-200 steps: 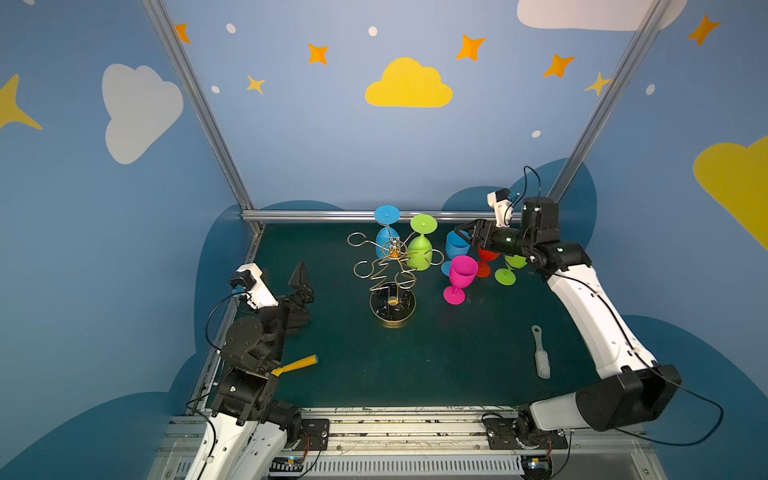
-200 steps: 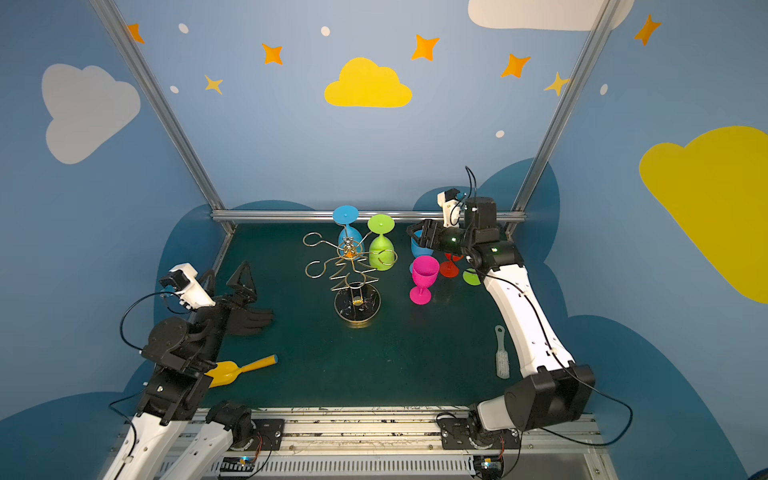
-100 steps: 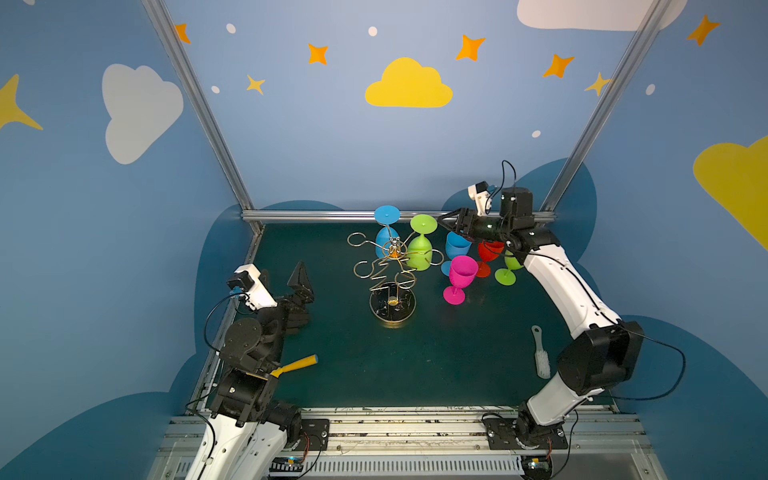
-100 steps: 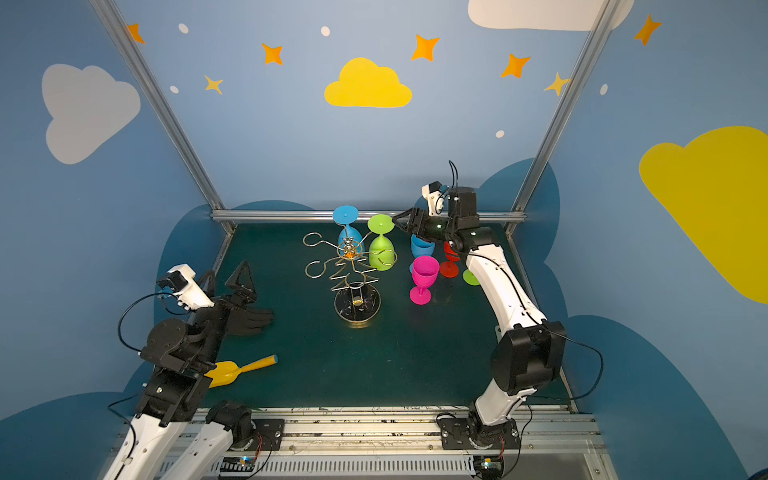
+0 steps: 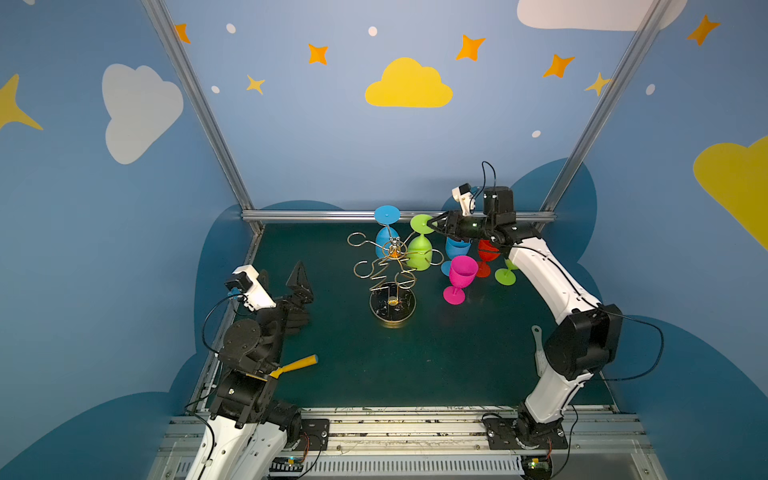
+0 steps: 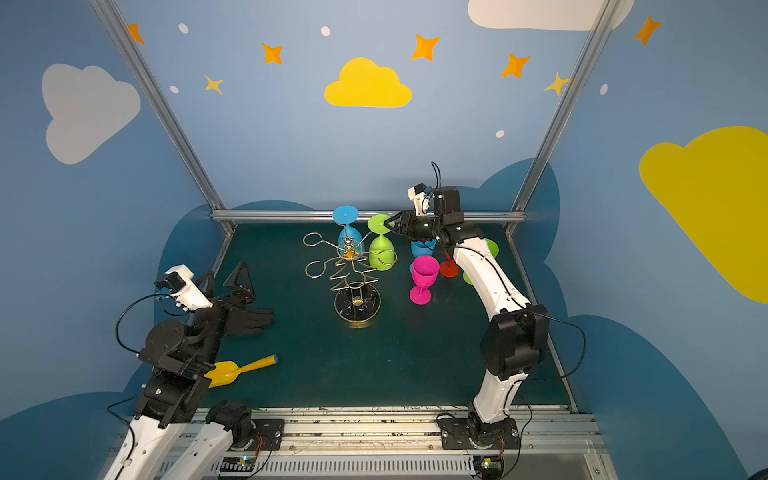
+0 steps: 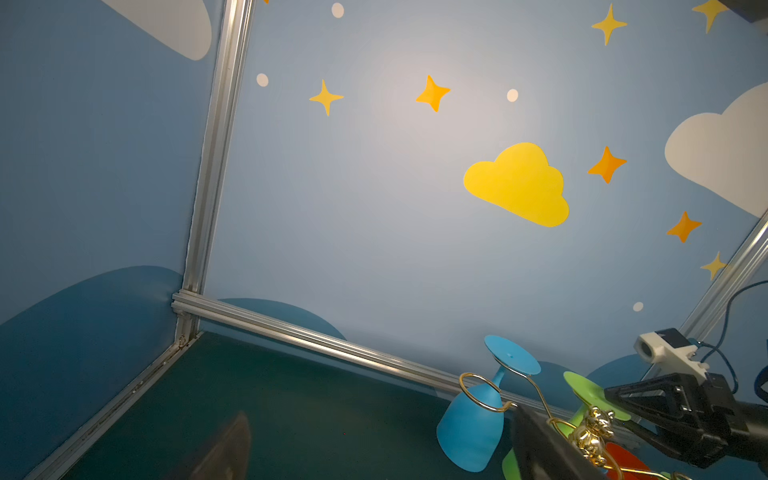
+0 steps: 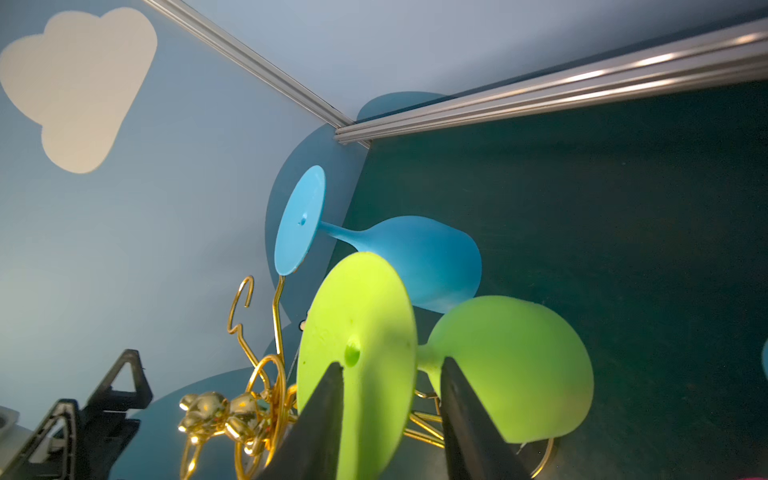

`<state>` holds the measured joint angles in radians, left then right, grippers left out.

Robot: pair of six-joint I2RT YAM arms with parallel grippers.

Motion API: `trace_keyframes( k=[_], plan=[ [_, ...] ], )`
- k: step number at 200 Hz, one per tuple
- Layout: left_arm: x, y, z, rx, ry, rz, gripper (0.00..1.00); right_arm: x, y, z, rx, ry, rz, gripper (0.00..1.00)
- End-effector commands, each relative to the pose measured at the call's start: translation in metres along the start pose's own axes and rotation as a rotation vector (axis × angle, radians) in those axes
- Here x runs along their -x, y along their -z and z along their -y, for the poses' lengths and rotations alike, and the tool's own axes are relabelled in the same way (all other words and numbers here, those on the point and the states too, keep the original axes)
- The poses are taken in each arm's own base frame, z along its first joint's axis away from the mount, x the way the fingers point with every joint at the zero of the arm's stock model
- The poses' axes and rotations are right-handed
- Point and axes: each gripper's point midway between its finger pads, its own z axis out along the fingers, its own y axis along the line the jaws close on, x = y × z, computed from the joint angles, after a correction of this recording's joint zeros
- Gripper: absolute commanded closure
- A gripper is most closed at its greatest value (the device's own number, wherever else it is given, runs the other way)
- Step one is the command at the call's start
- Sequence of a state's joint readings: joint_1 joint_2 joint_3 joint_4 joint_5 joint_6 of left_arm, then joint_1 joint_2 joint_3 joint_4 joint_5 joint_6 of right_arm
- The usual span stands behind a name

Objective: Take the wine glass off the wine glass rack
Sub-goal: 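Open the right gripper and raise it toward the lime-green glass on the rack, then close the right gripper on the lime-green glass foot and lift it off the rack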

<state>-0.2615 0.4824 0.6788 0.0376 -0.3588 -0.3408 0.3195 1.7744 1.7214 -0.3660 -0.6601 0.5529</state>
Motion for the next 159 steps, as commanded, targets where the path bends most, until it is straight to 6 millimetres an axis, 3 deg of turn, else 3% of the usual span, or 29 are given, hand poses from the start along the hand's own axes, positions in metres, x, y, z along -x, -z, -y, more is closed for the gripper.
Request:
trace_keyframes(
  k=[1,38,84,159],
  plan=[
    [0.014,0.003,0.003,-0.007,0.005,0.034,0.04,0.008,0.003,-0.009,0.020,0.014,0.012,0.73],
    [0.013,0.002,0.003,-0.008,-0.001,0.029,0.03,0.009,0.002,-0.012,0.036,0.012,0.011,0.88],
    [0.015,0.002,0.004,-0.012,0.004,0.033,0.04,0.013,0.005,-0.024,0.090,0.001,0.014,1.00],
    [0.019,0.005,0.005,-0.017,0.004,0.042,0.03,0.018,0.015,-0.054,0.220,-0.027,0.024,1.00]
  ],
)
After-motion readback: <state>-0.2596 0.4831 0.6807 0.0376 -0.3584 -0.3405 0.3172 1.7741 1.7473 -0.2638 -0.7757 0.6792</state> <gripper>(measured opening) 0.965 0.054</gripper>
